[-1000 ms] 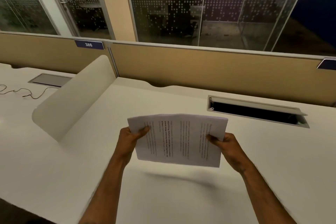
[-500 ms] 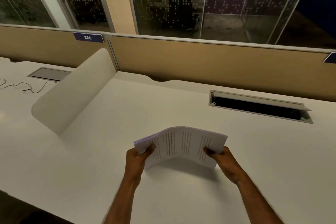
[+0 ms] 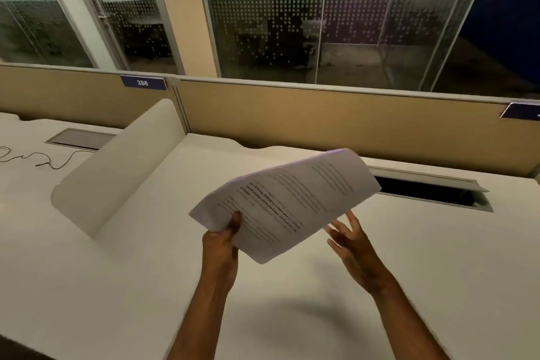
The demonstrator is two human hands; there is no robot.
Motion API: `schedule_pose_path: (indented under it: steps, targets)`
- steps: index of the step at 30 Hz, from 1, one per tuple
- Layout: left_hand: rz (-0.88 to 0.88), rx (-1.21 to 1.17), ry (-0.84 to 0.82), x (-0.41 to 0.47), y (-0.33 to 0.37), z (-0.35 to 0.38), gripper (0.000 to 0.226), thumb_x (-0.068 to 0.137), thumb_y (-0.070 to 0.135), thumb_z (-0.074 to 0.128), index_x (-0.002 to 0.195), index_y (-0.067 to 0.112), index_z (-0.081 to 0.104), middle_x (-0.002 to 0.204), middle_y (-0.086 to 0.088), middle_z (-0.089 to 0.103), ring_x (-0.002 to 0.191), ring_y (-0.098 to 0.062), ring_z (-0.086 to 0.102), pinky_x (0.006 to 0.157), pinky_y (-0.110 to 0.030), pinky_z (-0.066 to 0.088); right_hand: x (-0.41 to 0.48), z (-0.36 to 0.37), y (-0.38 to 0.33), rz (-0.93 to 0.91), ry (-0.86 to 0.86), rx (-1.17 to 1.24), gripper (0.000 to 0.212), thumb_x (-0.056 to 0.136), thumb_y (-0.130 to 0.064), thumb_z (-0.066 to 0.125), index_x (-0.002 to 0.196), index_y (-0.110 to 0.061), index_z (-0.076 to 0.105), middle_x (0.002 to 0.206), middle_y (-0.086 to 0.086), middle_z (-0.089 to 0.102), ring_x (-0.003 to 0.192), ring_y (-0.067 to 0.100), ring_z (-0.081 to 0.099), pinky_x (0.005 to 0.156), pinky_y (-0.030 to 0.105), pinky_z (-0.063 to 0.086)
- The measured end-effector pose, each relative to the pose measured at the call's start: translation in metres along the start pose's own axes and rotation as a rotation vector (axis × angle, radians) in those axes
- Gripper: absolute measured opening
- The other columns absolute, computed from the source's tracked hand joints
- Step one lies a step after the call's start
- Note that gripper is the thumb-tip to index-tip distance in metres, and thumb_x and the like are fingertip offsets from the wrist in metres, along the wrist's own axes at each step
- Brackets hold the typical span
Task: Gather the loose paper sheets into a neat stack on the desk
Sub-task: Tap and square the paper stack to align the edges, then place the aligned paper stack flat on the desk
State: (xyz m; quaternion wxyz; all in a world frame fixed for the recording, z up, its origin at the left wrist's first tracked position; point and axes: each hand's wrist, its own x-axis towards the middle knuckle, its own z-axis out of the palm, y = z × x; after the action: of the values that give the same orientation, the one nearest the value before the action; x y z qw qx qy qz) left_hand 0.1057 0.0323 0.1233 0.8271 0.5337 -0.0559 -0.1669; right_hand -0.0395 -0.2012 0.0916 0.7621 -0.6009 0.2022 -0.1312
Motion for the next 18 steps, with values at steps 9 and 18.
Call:
schedule_pose_path:
  steps: [9,18]
  targets:
    - [-0.155,-0.432,0.058,-0.024,-0.024,0.044,0.037,0.098,0.017,0.059,0.136,0.018,0.059,0.131,-0.011,0.071,0.115,-0.025,0.071,0.090,-0.041,0.061,0.008,0.068,-0.037,-0.159,0.136,0.143,0.029,0.083,-0.046,0.070,0.109,-0.033,0.074,0.117,0.001,0.076,0.105,0.022,0.073,0.081,0.033,0.061]
    - [-0.107,0.318,-0.039,0.011,0.022,-0.008,0.061,0.084,0.048,0.065,0.139,0.029,0.051,0.110,0.009,0.080,0.101,-0.012,0.076,0.083,-0.033,0.057,0.012,0.021,-0.055,-0.065,0.144,-0.011,0.028,0.085,-0.038,0.067,0.109,-0.023,0.070,0.102,-0.001,0.080,0.090,0.021,0.078,0.066,0.028,0.062]
